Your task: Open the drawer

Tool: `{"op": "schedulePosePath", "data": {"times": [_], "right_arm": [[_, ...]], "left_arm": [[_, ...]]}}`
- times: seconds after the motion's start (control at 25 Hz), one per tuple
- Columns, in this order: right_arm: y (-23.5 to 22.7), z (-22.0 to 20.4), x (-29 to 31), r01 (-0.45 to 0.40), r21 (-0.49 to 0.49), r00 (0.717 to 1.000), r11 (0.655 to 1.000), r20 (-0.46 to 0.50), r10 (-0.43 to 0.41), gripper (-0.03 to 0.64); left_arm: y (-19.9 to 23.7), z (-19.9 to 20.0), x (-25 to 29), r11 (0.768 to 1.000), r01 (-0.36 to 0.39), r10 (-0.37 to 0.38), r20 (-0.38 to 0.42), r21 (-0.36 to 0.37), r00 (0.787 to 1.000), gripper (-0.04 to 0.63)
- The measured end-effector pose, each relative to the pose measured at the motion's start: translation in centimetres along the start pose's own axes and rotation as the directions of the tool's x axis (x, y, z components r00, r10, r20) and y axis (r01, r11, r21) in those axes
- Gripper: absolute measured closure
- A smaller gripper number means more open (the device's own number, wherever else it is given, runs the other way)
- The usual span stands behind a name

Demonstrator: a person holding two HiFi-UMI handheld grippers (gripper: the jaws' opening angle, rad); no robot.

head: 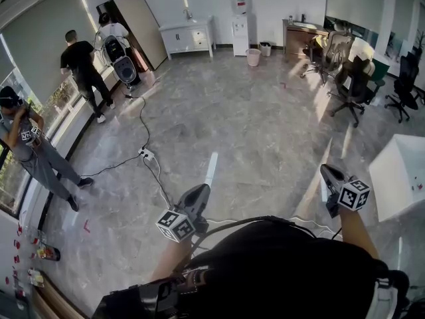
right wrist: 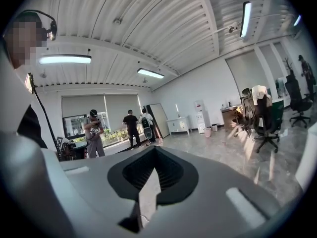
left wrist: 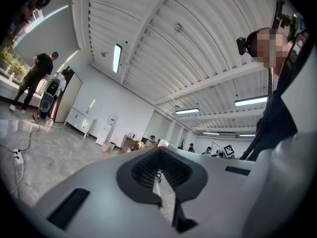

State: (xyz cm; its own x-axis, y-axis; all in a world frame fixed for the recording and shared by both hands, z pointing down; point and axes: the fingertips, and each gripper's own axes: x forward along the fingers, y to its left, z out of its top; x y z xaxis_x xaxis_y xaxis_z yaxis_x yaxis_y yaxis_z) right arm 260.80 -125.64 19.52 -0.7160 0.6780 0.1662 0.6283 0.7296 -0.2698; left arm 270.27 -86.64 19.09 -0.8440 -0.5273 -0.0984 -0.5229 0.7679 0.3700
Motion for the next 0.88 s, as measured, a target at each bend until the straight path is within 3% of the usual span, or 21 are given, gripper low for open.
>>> {"op": "schedulePosePath", "data": {"times": [0.28,0.56,0.88], "right_arm": [[2.2,0.2,2.6,0.012,0.001,1.0,1.0,-0.016,-0.012,0.615],[6.6,-1.0,6.6,0.031,0.0,0.998,1.0,-0.048,-0.031,0.615],[7.2,-3.3,9.6,0.038,0.005,0.995,0.999,-0.088,-0.037,0.615]], "left_arm": [[2.9,1.2,-2.1,1.0,-0.003,0.003,-0.006,-0.012,1.0,0.594],[8.7,3.4,-6.3,0.999,-0.033,0.032,-0.022,-0.043,0.999,0.594],[12.2,1.3,-5.6,0.996,-0.013,0.009,-0.055,-0.085,0.998,0.594]]}}
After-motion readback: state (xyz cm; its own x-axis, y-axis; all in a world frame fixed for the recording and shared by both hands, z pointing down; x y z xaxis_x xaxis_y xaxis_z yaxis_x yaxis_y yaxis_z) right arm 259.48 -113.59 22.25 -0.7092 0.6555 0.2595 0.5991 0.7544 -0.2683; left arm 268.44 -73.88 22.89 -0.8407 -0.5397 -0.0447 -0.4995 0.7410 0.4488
